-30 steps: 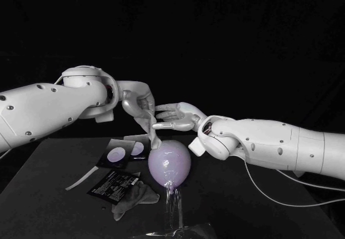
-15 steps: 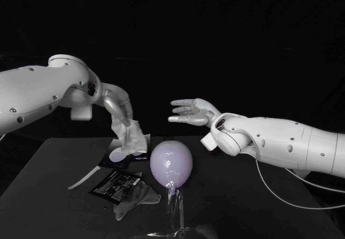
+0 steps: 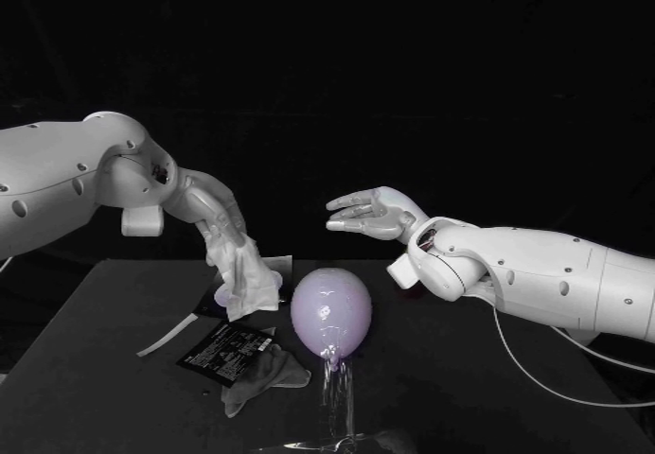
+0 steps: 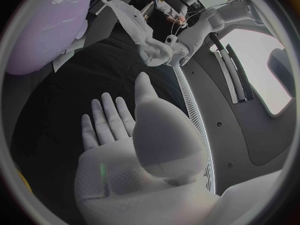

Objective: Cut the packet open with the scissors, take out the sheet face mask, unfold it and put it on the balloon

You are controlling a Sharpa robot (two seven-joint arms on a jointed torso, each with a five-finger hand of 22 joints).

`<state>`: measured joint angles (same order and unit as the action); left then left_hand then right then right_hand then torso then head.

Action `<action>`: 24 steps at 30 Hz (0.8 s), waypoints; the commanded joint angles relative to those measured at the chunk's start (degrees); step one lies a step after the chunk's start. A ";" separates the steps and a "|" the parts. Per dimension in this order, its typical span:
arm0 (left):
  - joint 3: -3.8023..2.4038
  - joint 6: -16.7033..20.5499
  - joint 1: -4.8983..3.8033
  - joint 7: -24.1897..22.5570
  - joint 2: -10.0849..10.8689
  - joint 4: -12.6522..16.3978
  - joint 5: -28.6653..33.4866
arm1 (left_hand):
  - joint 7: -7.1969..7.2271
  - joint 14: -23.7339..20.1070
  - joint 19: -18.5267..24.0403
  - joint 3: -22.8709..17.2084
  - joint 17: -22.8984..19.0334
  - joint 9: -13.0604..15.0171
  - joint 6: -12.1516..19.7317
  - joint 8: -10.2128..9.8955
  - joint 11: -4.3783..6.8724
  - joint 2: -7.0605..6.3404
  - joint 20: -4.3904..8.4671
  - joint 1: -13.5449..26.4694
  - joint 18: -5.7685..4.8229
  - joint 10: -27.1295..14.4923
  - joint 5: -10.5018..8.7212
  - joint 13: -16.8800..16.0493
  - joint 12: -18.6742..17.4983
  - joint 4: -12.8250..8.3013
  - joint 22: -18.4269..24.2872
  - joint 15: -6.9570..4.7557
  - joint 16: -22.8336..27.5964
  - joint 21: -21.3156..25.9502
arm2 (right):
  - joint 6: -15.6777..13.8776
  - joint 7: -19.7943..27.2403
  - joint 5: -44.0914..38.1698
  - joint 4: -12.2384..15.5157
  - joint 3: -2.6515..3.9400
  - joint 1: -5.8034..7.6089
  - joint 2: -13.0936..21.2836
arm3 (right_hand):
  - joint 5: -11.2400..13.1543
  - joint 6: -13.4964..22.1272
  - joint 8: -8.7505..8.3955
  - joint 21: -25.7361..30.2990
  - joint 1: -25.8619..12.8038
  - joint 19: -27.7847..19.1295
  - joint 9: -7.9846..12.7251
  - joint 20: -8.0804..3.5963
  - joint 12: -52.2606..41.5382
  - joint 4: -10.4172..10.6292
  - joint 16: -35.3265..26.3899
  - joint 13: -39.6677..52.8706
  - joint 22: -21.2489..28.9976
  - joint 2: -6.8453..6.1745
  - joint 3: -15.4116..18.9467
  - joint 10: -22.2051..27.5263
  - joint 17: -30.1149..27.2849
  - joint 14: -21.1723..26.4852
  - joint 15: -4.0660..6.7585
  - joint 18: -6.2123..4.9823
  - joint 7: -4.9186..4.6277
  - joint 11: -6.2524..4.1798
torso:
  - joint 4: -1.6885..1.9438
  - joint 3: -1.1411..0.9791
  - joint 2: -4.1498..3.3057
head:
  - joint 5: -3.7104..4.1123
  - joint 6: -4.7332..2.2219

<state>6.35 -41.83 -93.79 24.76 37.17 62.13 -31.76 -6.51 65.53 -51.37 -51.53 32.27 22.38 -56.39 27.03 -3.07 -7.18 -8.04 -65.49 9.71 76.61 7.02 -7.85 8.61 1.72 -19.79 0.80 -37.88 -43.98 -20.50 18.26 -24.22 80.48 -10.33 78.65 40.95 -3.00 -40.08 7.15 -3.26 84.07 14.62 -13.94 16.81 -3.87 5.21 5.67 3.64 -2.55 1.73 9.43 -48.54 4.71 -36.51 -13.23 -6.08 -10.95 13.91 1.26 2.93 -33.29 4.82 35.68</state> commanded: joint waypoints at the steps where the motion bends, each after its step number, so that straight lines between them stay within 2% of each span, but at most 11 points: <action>1: 0.31 13.14 -0.14 1.71 0.83 1.51 11.76 | 0.40 -0.14 -0.31 -1.01 0.00 10.56 -0.43 1.76 0.08 -0.01 0.05 0.47 0.86 0.20 0.02 -0.07 0.06 0.08 0.10 -0.50 -0.13 0.24 | -1.50 2.04 -3.83 0.80 0.03 -0.14 -0.14 | 0.04 1.53 -0.65 -0.21 0.18 0.26 0.58 0.08 0.28 -0.32 0.12 -0.15 -0.05 0.54 0.20 1.11 0.00 -0.31 -0.01 -0.92 -5.76 0.20 | 0.04 0.06 -0.10 | -0.20 -0.10; 2: 0.44 15.27 -0.13 1.72 1.06 1.94 12.51 | 0.30 -0.10 -0.44 -1.06 -0.02 10.73 -0.38 1.76 0.02 -0.09 0.06 0.83 0.83 0.20 -0.24 -0.11 0.08 0.19 0.21 -0.46 -0.16 0.35 | -1.85 2.13 -4.33 1.00 0.03 -0.21 -0.17 | 0.06 4.39 -1.65 -0.22 -0.04 0.09 1.56 0.09 0.73 -0.47 -0.61 -0.40 -0.01 0.41 0.85 4.18 -0.39 1.75 -0.25 -0.76 -5.97 0.49 | 0.00 0.05 -0.10 | -0.15 -0.08; 4: 0.72 20.16 -0.11 1.61 1.53 3.01 14.41 | 0.23 -0.15 -0.50 -1.09 -0.08 10.86 -0.28 1.71 -0.04 -0.11 0.05 1.09 0.81 0.11 -0.52 -0.12 0.04 0.33 0.34 -0.40 -0.13 0.51 | -2.66 2.36 -5.25 1.46 0.02 -0.45 -0.28 | 0.04 7.57 -2.69 -0.11 -0.42 -0.45 2.65 0.10 0.95 -0.50 -1.79 -0.62 0.10 0.10 1.57 8.28 -1.03 5.39 -0.66 -0.41 -6.11 0.79 | 0.03 0.09 -0.08 | -0.18 -0.02; 5: 0.80 21.62 -0.10 1.55 1.66 3.37 14.98 | 0.23 -0.15 -0.50 -1.09 -0.08 10.86 -0.28 1.71 -0.04 -0.11 0.05 1.09 0.81 0.11 -0.52 -0.12 0.04 0.33 0.34 -0.40 -0.13 0.51 | -2.90 2.43 -5.44 1.59 0.02 -0.52 -0.32 | 0.04 8.21 -2.92 -0.07 -0.53 -0.63 2.88 0.09 0.97 -0.48 -2.10 -0.64 0.13 0.02 1.75 9.23 -1.19 6.32 -0.77 -0.29 -6.12 0.87 | -0.03 0.10 -0.09 | -0.24 0.02; 6: 0.91 23.47 -0.08 1.45 1.81 3.88 15.69 | 0.19 -0.22 -0.52 -1.15 -0.13 10.94 -0.20 1.65 -0.09 -0.13 0.04 1.19 0.80 -0.02 -0.62 -0.11 -0.03 0.38 0.44 -0.36 -0.06 0.64 | -3.22 2.51 -5.68 1.77 0.02 -0.60 -0.36 | 0.00 10.29 -3.54 0.05 -0.75 -1.11 3.58 0.08 0.67 -0.37 -2.79 -0.77 0.22 -0.27 1.99 12.11 -1.60 8.94 -1.05 0.01 -6.28 1.02 | -0.04 0.12 -0.09 | -0.25 0.02; 11: 1.37 32.10 0.33 0.77 2.13 6.74 18.83 | -0.12 -0.73 -0.60 -0.87 -0.67 11.37 0.33 1.26 -0.42 -0.10 -0.23 1.85 0.77 -0.68 -1.18 -0.01 -0.43 1.05 1.32 -0.01 0.67 1.84 | -4.46 2.87 -6.80 2.61 0.01 -1.15 -0.61 | 0.02 14.92 -4.62 0.43 -1.26 -2.73 5.21 0.08 1.28 0.71 -3.45 -0.98 0.51 -2.04 1.53 17.17 -2.25 13.48 -1.65 0.60 -6.26 1.44 | -0.12 0.13 -0.13 | -0.27 0.00; 12: 1.43 34.12 0.55 0.52 2.13 7.36 19.60 | -0.20 -0.96 -0.69 -0.67 -0.94 11.47 0.63 1.05 -0.50 -0.32 -0.29 1.56 0.78 -1.04 -1.35 0.08 -0.68 0.98 1.65 0.10 1.09 2.27 | -4.64 2.92 -7.01 2.81 0.01 -1.31 -0.67 | 0.02 15.99 -4.70 0.51 -1.28 -3.14 5.60 0.08 1.30 1.36 -3.48 -1.01 0.57 -2.77 0.91 18.25 -2.33 14.45 -1.76 0.72 -6.27 1.50 | -0.14 0.13 -0.12 | -0.30 0.01; 14: 1.48 37.61 1.07 -0.05 2.12 8.33 20.87 | -0.24 -1.00 -0.82 -0.52 -1.12 11.54 0.72 0.95 -0.57 -0.39 -0.34 1.41 0.79 -1.17 -1.43 0.13 -0.79 1.05 1.85 0.14 1.32 2.53 | -4.89 2.97 -7.53 3.11 0.00 -1.59 -0.81 | -0.03 16.27 -4.68 0.53 -1.22 -3.29 5.72 0.06 1.29 1.77 -3.46 -1.01 0.59 -3.11 0.49 18.56 -2.33 14.67 -1.79 0.75 -6.28 1.53 | -0.20 0.11 -0.11 | -0.32 -0.04; 15: 1.49 39.08 1.30 -0.49 2.09 8.68 21.37 | -0.31 -1.03 -0.99 -0.36 -1.37 11.64 0.88 0.80 -0.63 -0.50 -0.39 1.04 0.80 -1.38 -1.47 0.21 -0.96 1.00 2.14 0.22 1.66 2.89 | -4.98 2.96 -7.79 3.18 0.00 -1.71 -0.90 | 0.03 17.60 -4.78 0.59 -1.10 -3.65 6.20 0.08 1.33 2.65 -3.52 -1.06 0.64 -3.93 -0.34 19.69 -2.40 15.62 -1.90 0.84 -6.29 1.59 | -0.22 0.08 -0.13 | -0.30 -0.09; 19: 1.42 44.27 2.19 -2.48 1.88 9.61 22.98 | -0.53 -1.00 -1.42 0.06 -2.02 11.85 1.12 0.52 -0.83 -0.82 -0.45 0.06 0.83 -1.71 -1.73 0.39 -1.27 0.94 2.77 0.38 2.58 3.67 | -5.52 2.90 -8.75 3.06 0.00 -2.03 -1.51 | -0.07 19.80 -4.97 0.76 -0.79 -4.46 7.01 0.07 1.50 4.61 -3.64 -1.19 0.76 -5.66 -1.80 21.72 -2.51 17.24 -2.10 1.00 -6.28 1.75 | -0.22 -0.01 -0.16 | -0.26 -0.25; 24: 1.05 50.38 2.85 -5.16 1.24 10.17 24.70 | -0.71 -0.24 -2.36 0.56 -2.90 12.12 1.15 0.25 -0.94 -1.10 -0.25 -1.04 0.88 -1.72 -1.76 0.58 -1.49 1.08 3.52 0.41 3.88 4.48 | -7.00 2.65 -10.44 2.31 0.00 -2.30 -2.96 | -0.14 23.76 -5.28 1.07 0.66 -5.87 8.36 0.06 1.76 9.89 -3.91 -1.48 0.95 -9.23 -3.55 26.72 -2.79 20.76 -2.28 1.25 -6.22 1.75 | -0.15 -0.04 -0.17 | 0.02 0.01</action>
<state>7.55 0.71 -90.94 23.37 38.69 72.08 -10.50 -6.91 64.88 -53.26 -51.33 29.63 23.14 -55.43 27.49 -4.00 -8.51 -8.38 -65.64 9.66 75.24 5.51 -7.34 7.49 2.77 -16.48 1.05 -34.57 -39.86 -25.69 20.05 -31.74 82.96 -10.37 76.40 38.30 -3.00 -16.75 2.07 -2.48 84.62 8.99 -5.71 16.89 -2.36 14.51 1.93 2.21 -1.68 -7.01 5.98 -22.46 1.96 -16.21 -15.55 -5.25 -8.34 15.66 1.07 2.92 -33.45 4.69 35.50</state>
